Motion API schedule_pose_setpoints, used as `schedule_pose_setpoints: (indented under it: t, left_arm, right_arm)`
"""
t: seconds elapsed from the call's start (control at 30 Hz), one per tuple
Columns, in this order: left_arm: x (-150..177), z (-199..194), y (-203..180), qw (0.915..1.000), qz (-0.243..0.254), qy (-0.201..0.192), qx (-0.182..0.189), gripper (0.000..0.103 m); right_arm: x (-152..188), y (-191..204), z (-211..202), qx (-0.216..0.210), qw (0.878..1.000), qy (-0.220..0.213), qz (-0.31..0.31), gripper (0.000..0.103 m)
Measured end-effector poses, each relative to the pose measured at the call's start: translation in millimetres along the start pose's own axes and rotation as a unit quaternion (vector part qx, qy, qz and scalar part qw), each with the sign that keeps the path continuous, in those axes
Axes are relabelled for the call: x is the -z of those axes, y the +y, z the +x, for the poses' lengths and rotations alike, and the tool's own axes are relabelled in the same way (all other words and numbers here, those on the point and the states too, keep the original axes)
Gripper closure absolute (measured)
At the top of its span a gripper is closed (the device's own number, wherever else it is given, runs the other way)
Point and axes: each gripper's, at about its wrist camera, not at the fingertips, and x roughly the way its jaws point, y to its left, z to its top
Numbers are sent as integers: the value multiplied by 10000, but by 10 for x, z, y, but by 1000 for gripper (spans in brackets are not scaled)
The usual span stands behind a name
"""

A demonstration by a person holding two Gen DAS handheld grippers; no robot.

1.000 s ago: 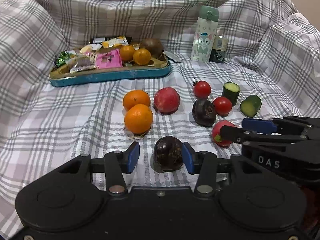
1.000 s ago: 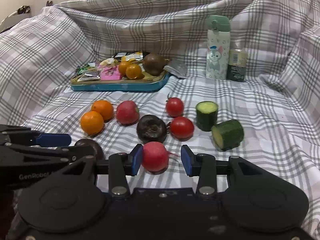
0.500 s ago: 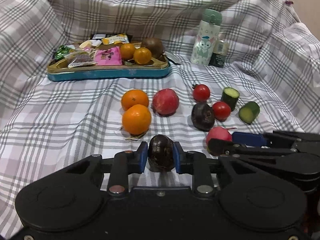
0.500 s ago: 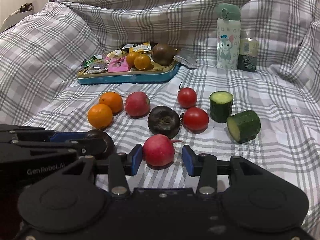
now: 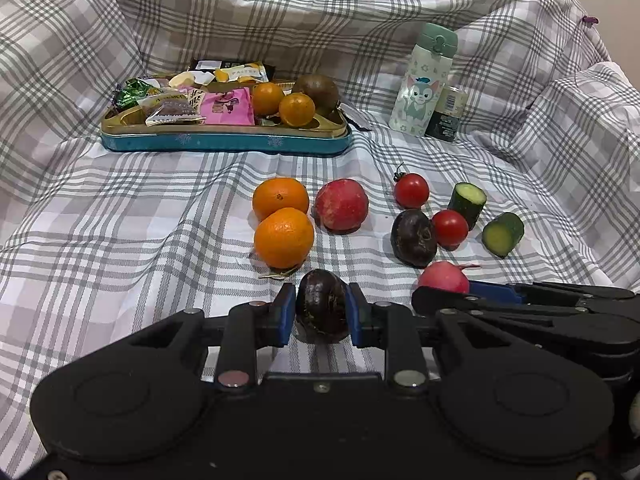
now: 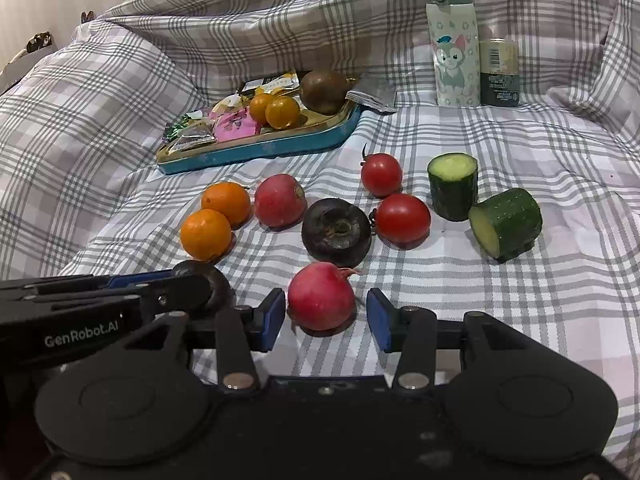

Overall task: Organize fruits
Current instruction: 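Carry the plum and radish in both grippers over the steel tray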

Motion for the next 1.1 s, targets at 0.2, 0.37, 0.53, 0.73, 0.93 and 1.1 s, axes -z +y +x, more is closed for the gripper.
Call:
schedule_pose_setpoints:
  t: [0.2,0.37,0.53,0.73,0.93,1.1]
  left_arm:
    - [5,25,-18,10000,58,37,-43,60]
    - [-1,29,-13,10000,35,4,21,65]
    - [15,4,-29,9999,105,-110,56,69]
    - [12,-129,9,9994,1,-350,52,76]
    - [6,-325,45,9994,-168,-305,10,77]
    - [58,-586,66,9988,-401,-238,165,77]
  right_arm:
    - [6,12,-41,-58,9999,-24,-104,65]
    - [-7,-50,-86,-14,9999,-83,71,65]
    - [4,-85,-163,143,9994,-273,131,65]
    - [33,-77,-284,346,9979,-554,-8,65]
    - [63,-103,-528,403,9962,-770,58,65]
    - [196,-136,-750,481,9957,-741,272,65]
